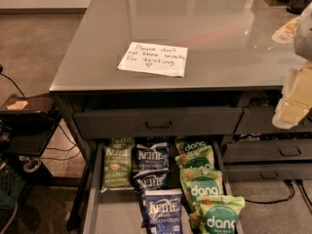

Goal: Pick green jalapeno chip bag from middle drawer and place on counter

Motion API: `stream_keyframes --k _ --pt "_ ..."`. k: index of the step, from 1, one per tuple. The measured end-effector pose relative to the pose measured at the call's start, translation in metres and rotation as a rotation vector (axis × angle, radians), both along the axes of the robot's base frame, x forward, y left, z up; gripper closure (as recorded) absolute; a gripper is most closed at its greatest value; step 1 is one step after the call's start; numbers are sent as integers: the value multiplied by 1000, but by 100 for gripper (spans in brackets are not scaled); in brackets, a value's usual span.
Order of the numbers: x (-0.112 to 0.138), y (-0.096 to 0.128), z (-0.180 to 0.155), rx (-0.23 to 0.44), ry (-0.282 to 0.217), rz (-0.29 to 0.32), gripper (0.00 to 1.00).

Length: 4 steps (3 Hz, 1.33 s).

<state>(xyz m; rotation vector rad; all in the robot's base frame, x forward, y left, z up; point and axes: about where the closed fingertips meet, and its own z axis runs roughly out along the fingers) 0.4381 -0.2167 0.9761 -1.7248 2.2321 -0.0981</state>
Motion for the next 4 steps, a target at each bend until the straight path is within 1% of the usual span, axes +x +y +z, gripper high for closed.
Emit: stream_keyframes --k 1,2,3,4 --pt "0 0 0 0 0 0 0" --pt "-8 13 -24 60 11 5 0" --pt "-21 40 -67 164 24 3 0" --pt "-29 80 -123 275 41 -14 0"
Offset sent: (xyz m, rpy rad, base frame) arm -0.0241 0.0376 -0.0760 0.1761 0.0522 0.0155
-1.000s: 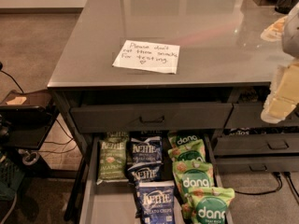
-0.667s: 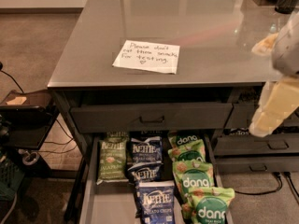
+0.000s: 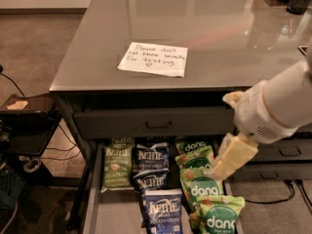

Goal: Pick green jalapeno chip bag from middle drawer and place on counter

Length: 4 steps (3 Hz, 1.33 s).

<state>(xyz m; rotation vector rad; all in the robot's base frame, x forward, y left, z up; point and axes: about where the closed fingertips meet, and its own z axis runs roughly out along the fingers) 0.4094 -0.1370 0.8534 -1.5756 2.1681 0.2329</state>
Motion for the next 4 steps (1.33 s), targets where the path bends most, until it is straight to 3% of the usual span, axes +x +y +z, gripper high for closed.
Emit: stream_keyframes --k 1,2,4 --pt "1 41 -58 111 52 -28 0" --pt "5 79 -114 216 139 -17 0" --pt "6 77 -142 199 144 -9 0"
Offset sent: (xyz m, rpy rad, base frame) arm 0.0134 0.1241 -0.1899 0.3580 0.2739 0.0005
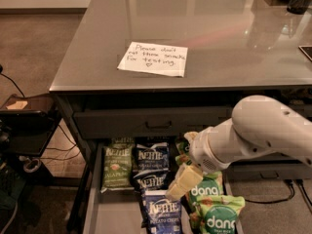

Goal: Pick green jalapeno chip bag from middle drawer and place on counter

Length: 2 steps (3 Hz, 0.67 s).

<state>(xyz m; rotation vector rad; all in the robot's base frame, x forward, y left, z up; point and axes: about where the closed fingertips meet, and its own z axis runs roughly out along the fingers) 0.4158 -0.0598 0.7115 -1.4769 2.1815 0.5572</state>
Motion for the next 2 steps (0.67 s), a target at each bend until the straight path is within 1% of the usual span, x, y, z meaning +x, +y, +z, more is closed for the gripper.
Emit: stream_keyframes --k 1,2 --pt "0 17 -47 25 -24 38 0" --pt "12 61 -90 72 -91 99 0"
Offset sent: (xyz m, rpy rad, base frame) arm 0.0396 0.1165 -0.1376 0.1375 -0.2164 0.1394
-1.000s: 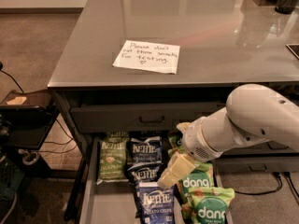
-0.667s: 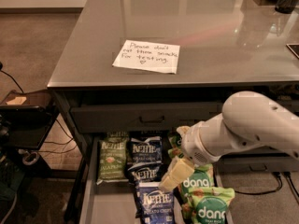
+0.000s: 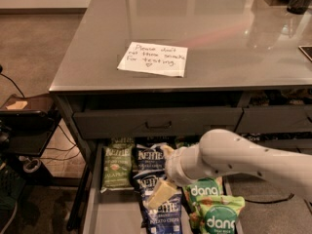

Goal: Pick green jalapeno chip bag from middle drawer and place on counter

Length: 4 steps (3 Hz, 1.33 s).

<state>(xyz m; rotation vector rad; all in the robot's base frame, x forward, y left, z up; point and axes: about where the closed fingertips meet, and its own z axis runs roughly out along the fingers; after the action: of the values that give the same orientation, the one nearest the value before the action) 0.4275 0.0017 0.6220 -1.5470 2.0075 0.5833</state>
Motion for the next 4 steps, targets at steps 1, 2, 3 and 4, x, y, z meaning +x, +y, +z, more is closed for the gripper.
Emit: stream_keyframes --k 1,2,3,4 --pt "20 39 -28 46 -74 30 0" --pt "51 87 -53 76 -159 52 0" --pt "51 87 -53 76 -158 52 0" --pt "53 88 -71 63 -174 68 0"
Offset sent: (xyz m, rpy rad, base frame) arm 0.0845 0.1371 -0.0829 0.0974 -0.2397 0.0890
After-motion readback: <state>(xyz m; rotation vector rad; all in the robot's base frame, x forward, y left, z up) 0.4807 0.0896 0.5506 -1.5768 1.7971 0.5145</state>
